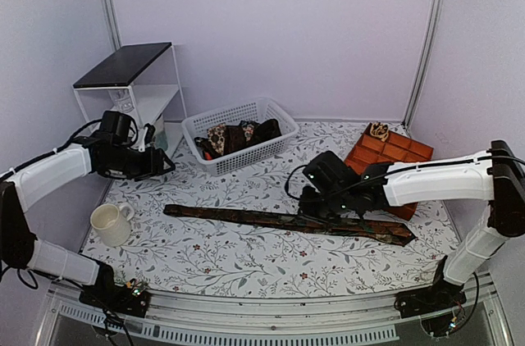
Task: Roll the ties
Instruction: Roll the tie at the center of the board.
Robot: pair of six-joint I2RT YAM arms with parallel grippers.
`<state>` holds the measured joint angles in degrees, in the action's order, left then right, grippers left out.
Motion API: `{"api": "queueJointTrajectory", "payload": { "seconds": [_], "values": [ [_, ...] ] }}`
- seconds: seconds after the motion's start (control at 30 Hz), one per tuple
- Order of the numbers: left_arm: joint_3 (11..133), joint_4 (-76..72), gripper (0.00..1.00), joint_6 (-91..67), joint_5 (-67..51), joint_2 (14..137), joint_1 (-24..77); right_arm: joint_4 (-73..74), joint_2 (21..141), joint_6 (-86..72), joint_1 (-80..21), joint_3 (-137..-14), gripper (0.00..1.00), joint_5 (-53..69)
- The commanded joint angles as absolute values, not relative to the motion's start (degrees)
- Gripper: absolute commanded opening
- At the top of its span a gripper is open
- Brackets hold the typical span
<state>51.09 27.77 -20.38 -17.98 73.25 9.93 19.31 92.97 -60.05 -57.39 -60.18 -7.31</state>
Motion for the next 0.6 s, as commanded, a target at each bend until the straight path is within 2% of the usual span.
{"api": "queueJointTrajectory", "payload": {
  "seconds": [0.0, 0.03, 0.07, 0.27, 0.57],
  "values": [
    [52.8, 27.0, 0.93, -19.4, -19.8, 71.7, 11.1, 26.8, 88.0, -67.7, -55.5, -53.1, 0.00, -14.1],
    [52.8, 27.0, 0.98, -19.3, -19.9, 71.5, 11.2, 26.9, 87.5, -68.8, -55.1, -51.4, 0.00, -14.2],
    [52.8, 26.9, 0.98, -19.4, -20.1, 71.2, 11.3, 27.1, 86.9, -69.5, -54.7, -50.2, 0.00, -14.2],
    [51.9, 25.9, 0.99, -19.8, -20.6, 70.0, 11.5, 28.0, 86.4, -71.9, -50.8, -47.7, 0.00, -15.3],
    [51.9, 25.5, 0.99, -19.8, -18.2, 70.5, 11.6, 28.4, 92.0, -74.7, -47.8, -46.1, 0.00, -13.2]
  ]
}}
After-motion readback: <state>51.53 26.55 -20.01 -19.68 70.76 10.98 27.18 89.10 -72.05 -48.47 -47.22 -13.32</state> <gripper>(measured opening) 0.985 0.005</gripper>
